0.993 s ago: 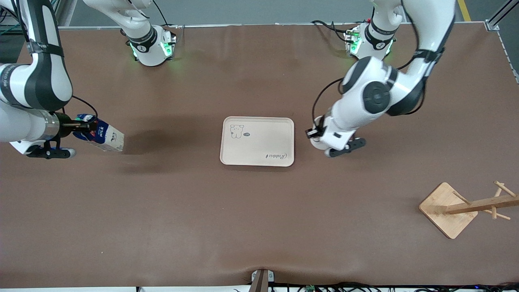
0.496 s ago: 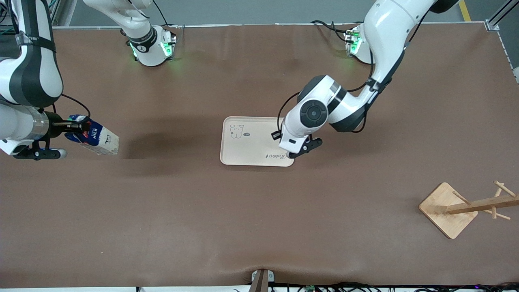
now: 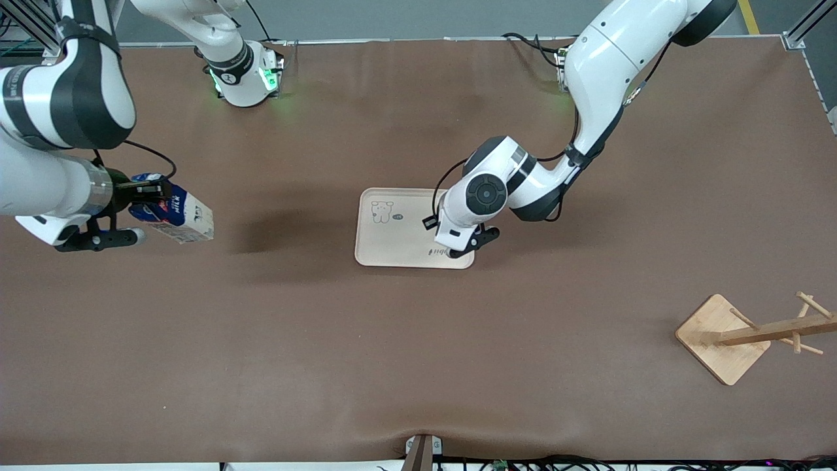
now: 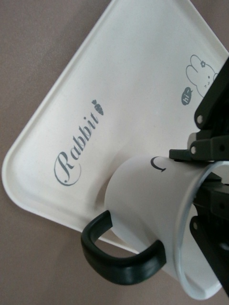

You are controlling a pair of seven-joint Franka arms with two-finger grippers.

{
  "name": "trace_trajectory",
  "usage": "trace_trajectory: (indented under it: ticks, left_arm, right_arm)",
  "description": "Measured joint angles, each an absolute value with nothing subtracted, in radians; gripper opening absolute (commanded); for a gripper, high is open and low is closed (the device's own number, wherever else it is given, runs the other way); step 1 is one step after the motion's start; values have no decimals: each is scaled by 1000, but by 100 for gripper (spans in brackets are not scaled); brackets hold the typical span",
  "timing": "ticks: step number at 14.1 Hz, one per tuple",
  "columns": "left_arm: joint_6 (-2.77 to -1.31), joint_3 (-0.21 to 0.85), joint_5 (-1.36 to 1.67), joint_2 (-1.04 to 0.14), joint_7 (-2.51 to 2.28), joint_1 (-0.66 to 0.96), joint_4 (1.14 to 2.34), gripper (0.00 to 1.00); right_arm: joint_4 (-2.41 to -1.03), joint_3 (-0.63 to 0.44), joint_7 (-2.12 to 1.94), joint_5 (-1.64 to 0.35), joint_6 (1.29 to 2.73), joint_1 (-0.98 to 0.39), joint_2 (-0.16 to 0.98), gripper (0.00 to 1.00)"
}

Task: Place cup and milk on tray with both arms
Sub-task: 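Lower the mug onto the tray with the left gripper while the right gripper follows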

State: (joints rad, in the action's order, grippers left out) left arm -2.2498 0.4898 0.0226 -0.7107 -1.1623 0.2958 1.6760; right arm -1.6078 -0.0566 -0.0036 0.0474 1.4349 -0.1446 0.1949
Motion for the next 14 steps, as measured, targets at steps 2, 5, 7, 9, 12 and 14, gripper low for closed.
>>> trace_trajectory:
  ticks: [2,5,7,9,12,14]
  left_arm:
    - [-2255,490,23,-714,-1166,304,1672,0]
    - [-2257,489,23,-719,-1170,310,1672,63]
    - [-2270,486,23,-733,-1170,310,1671,100]
    - [-2279,481,23,-740,-1170,310,1670,100]
    - [-2279,479,22,-740,-1170,307,1653,100]
    - [-2279,479,22,-739,-1170,306,1634,100]
  right_arm:
    - [-1599,-55,77,42,1419,-199,195,0]
    - [-1597,-52,208,-20,1409,-293,196,0]
    - [-1597,-52,307,-84,1409,-341,200,0]
    - [-1596,-52,361,-141,1410,-365,209,0]
    - [-1593,-52,422,-167,1420,-397,226,0]
    - [-1586,-52,472,-178,1441,-434,239,0]
